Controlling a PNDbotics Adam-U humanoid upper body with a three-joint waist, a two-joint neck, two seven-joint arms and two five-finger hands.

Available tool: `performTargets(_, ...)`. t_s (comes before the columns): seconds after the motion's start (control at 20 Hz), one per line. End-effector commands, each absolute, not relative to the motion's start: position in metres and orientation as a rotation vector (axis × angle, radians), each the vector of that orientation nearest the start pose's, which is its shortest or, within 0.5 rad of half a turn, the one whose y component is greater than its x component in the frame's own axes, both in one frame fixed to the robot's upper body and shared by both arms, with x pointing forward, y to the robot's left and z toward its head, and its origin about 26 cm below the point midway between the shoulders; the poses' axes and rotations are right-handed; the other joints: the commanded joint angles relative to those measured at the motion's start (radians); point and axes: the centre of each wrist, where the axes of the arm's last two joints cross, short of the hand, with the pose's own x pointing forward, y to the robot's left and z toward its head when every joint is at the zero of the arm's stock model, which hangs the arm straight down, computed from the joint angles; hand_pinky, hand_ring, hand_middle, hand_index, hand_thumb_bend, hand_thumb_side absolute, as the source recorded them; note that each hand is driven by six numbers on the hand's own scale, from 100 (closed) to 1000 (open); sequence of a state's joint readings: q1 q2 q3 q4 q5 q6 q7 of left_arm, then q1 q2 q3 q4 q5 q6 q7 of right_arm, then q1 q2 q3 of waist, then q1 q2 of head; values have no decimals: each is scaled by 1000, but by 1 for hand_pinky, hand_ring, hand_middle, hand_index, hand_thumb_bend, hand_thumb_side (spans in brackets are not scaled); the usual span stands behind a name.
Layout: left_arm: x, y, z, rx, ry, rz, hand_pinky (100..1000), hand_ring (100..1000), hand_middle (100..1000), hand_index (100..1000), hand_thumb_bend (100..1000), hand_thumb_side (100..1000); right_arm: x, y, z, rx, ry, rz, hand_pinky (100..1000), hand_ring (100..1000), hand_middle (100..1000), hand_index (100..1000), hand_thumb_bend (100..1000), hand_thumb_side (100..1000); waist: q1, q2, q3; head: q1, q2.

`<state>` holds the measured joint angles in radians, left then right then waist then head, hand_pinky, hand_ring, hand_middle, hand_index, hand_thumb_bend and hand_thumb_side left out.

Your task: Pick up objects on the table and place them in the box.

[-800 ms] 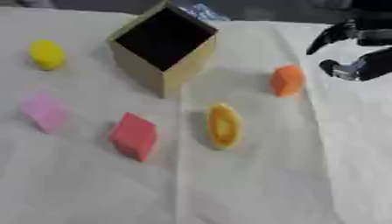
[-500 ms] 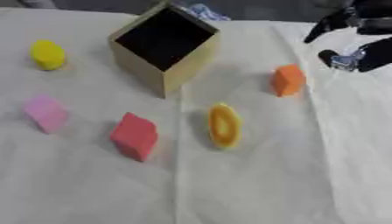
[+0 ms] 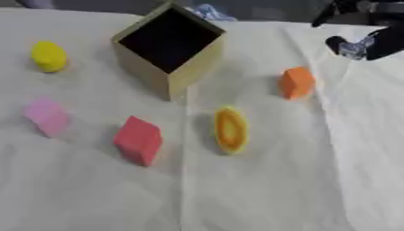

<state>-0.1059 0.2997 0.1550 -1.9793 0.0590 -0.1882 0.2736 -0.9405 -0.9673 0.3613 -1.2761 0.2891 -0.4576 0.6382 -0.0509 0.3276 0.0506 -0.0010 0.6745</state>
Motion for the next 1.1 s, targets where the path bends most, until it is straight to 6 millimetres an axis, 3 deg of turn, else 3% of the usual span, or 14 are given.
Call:
performTargets(0.05, 274, 316, 159, 405, -2327, 97, 841, 628, 720, 833, 245, 828, 410, -363, 336, -752, -1503, 1933, 915, 922, 852, 904, 100, 633, 3, -14, 3, 2, -17)
performTargets(0.15, 274, 316, 159, 402, -2327, 98, 841, 628, 721, 833, 244, 829, 414, -363, 333, -741, -1484, 1945, 916, 927, 855, 909, 100, 541, 3, -13, 4, 0, -19)
performTargets(0.2, 274, 316, 159, 401, -2327, 98, 841, 628, 721, 833, 243, 829, 416, -362, 331, -739, -1472, 1957, 918, 930, 854, 911, 169, 443, 3, -13, 5, 0, -20)
performTargets(0.6, 275, 315, 159, 389, -2327, 98, 843, 628, 722, 834, 238, 835, 428, -363, 317, -723, -1410, 1997, 923, 933, 845, 906, 369, 166, 7, -7, 11, -3, -25)
performTargets(0.7, 275, 314, 158, 386, -2326, 96, 843, 629, 723, 834, 236, 836, 430, -364, 314, -721, -1400, 2001, 924, 933, 844, 908, 405, 127, 8, -5, 12, -4, -25)
performTargets(1.1, 276, 313, 158, 373, -2326, 94, 844, 631, 724, 834, 232, 840, 436, -362, 305, -714, -1390, 1981, 920, 924, 834, 902, 366, 181, 13, 0, 16, -15, -27)
